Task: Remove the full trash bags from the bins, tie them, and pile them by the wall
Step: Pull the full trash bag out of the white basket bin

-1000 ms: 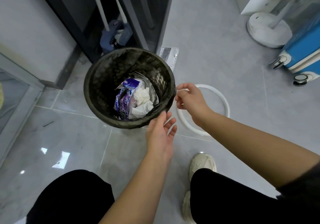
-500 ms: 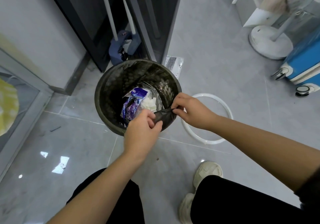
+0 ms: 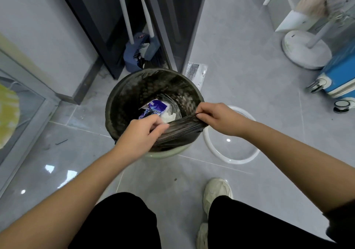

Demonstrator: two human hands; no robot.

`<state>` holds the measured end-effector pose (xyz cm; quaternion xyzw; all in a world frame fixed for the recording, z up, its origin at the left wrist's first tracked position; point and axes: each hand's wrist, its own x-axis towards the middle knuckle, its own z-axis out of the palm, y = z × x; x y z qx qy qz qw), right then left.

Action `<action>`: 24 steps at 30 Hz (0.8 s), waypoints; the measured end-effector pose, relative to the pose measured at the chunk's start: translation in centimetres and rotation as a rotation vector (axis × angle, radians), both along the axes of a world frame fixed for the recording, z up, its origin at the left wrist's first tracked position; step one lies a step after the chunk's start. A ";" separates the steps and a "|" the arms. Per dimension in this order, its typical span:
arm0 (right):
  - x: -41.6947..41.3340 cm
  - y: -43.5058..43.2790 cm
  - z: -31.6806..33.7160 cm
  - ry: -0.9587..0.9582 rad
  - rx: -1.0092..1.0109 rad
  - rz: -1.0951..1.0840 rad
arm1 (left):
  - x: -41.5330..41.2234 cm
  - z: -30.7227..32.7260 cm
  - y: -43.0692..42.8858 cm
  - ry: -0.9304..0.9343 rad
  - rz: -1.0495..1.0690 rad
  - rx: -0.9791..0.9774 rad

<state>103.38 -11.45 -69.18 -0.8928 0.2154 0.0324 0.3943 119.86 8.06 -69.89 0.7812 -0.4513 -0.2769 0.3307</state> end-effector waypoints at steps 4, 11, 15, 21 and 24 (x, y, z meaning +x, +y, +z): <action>0.2 -1.6 0.5 0.058 -0.034 0.008 | 4.3 1.4 1.1 -0.098 -0.354 0.264; -0.3 -5.4 1.0 0.221 -0.397 0.107 | 11.4 2.7 3.0 -0.727 -0.358 0.447; -0.2 -6.4 0.0 0.208 -0.523 -0.080 | 13.0 1.5 3.3 -0.741 -0.068 0.363; 0.8 -5.8 -0.7 0.162 -0.016 -0.569 | 12.2 0.2 1.8 -0.281 0.436 0.248; 1.9 -5.6 -1.3 0.193 0.005 -0.624 | 13.2 -0.5 0.5 -0.079 0.631 0.291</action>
